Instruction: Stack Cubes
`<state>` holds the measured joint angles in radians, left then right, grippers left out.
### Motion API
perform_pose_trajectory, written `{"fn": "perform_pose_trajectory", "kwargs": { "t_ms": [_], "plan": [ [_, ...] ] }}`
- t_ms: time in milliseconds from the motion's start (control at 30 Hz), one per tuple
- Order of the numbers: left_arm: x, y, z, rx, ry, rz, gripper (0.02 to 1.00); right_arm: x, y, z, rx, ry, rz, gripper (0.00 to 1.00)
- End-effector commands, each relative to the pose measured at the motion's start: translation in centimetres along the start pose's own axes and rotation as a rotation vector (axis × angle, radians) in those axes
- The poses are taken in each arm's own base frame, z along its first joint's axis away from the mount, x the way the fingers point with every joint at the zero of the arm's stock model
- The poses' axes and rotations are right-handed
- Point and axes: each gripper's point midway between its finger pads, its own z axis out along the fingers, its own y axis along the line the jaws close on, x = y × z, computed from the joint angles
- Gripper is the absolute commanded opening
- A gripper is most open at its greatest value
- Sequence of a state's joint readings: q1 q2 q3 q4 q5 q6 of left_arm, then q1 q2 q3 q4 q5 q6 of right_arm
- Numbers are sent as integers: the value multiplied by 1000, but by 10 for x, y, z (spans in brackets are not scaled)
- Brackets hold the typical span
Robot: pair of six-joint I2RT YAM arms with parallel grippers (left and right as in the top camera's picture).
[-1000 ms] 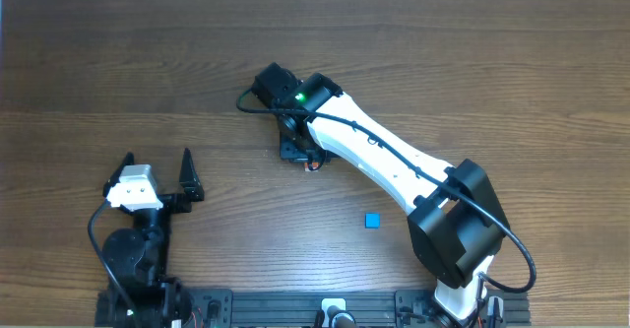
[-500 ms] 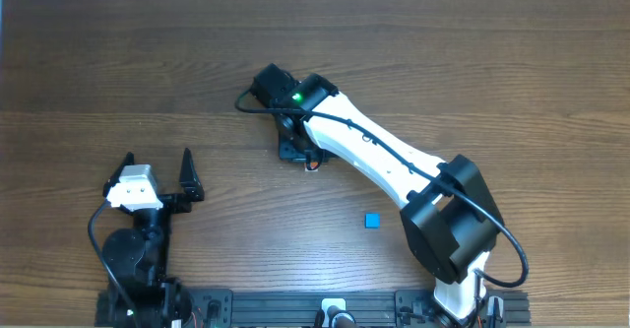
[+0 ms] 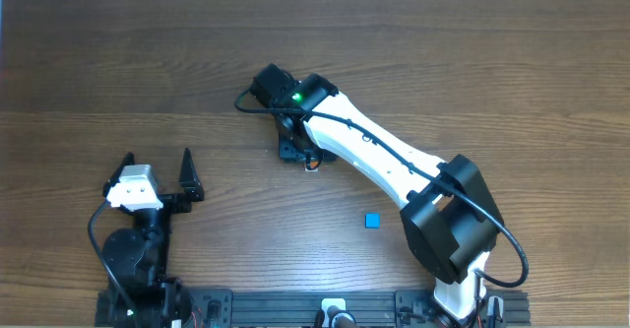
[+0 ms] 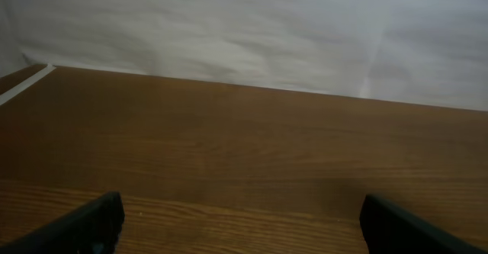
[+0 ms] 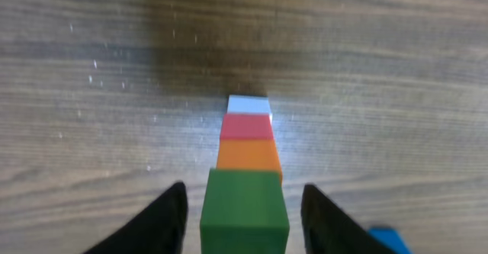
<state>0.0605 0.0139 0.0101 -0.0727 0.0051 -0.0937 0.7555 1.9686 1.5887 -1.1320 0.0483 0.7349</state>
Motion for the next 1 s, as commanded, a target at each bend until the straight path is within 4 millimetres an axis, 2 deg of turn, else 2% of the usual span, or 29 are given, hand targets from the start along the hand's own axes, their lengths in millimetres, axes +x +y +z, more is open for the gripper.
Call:
{"fn": "perform_pose_trajectory", "kwargs": {
  "t_ms": [33,133,233,400,600,633,700,833,1000],
  "plan": [
    [1,-1,0,8,1,11,1000,-5,1,1,7,-12,11,551],
    [1,-1,0,8,1,11,1000,-5,1,1,7,-12,11,724],
    [1,-1,0,8,1,11,1000,-5,0,1,8,-13,8,991],
    [1,-1,0,8,1,11,1000,-4,-4,-15,6,-34,-26,993],
    [1,-1,0,8,1,11,1000,14,-16,-59,-10,-58,-81,991],
    [1,-1,0,8,1,11,1000,24,-23,-73,6,-66,-101,993],
    [1,-1,0,8,1,11,1000,35,-28,-82,28,-73,-126,993],
    [1,-1,0,8,1,11,1000,60,-39,-90,22,-77,-152,991],
    [1,-1,0,8,1,11,1000,94,-68,-77,0,-83,-116,991]
  ]
}}
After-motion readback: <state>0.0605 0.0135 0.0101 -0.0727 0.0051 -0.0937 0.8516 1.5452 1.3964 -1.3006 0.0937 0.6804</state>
